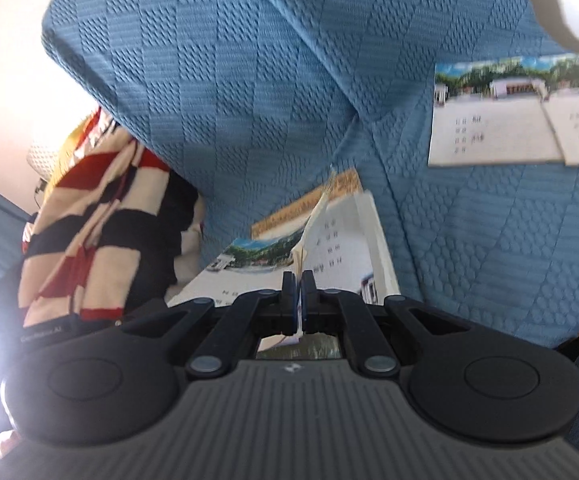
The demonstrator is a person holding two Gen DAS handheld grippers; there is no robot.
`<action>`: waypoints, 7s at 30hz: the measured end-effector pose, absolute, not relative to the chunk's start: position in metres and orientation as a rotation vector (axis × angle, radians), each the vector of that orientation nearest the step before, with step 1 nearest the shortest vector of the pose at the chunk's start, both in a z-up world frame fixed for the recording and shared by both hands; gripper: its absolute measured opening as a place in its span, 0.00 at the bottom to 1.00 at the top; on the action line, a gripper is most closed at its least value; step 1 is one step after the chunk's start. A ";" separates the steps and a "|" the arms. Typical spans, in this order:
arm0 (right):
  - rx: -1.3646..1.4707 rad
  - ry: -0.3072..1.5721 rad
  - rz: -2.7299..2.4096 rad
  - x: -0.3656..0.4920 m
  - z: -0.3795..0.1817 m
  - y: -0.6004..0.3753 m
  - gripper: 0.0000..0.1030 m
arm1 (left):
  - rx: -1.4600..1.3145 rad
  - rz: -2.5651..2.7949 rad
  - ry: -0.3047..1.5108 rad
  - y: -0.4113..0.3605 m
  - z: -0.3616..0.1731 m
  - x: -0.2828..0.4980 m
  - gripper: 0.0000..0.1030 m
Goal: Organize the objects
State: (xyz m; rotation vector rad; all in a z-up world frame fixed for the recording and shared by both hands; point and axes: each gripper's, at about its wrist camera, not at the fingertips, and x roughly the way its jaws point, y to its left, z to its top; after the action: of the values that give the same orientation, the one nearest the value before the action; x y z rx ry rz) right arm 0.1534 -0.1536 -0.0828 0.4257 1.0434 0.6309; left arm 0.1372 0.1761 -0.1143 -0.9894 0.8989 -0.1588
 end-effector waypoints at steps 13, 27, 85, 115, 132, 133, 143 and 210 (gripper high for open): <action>0.345 1.123 0.608 0.137 -0.122 -0.141 0.05 | -0.880 -0.053 1.004 0.171 -0.141 0.134 0.04; 0.283 1.227 0.583 0.132 -0.149 -0.136 0.11 | -0.796 0.004 1.082 0.162 -0.153 0.133 0.15; 0.141 0.755 0.471 0.053 0.056 -0.264 0.65 | -0.412 -0.255 0.667 0.031 0.075 0.047 0.99; 0.133 0.712 0.307 0.035 0.030 -0.327 0.94 | -0.311 -0.330 0.704 -0.040 0.060 0.048 0.99; 0.190 0.749 0.285 0.065 -0.005 -0.343 0.94 | -0.278 -0.350 0.777 -0.075 0.015 0.085 0.99; 0.198 0.751 0.279 0.067 -0.008 -0.346 0.94 | -0.277 -0.349 0.783 -0.078 0.012 0.087 0.99; 0.240 0.779 0.245 0.084 -0.028 -0.372 0.94 | -0.324 -0.368 0.860 -0.109 -0.027 0.121 0.99; 0.447 1.059 0.167 0.327 -0.199 -0.453 0.44 | -0.491 -0.369 1.171 -0.215 -0.232 0.340 0.42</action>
State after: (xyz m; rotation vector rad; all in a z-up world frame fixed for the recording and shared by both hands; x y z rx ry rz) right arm 0.3269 -0.4528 -0.1993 0.4472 1.0587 0.1665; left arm 0.3403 -0.2147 -0.2316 -0.4906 1.1714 -0.3687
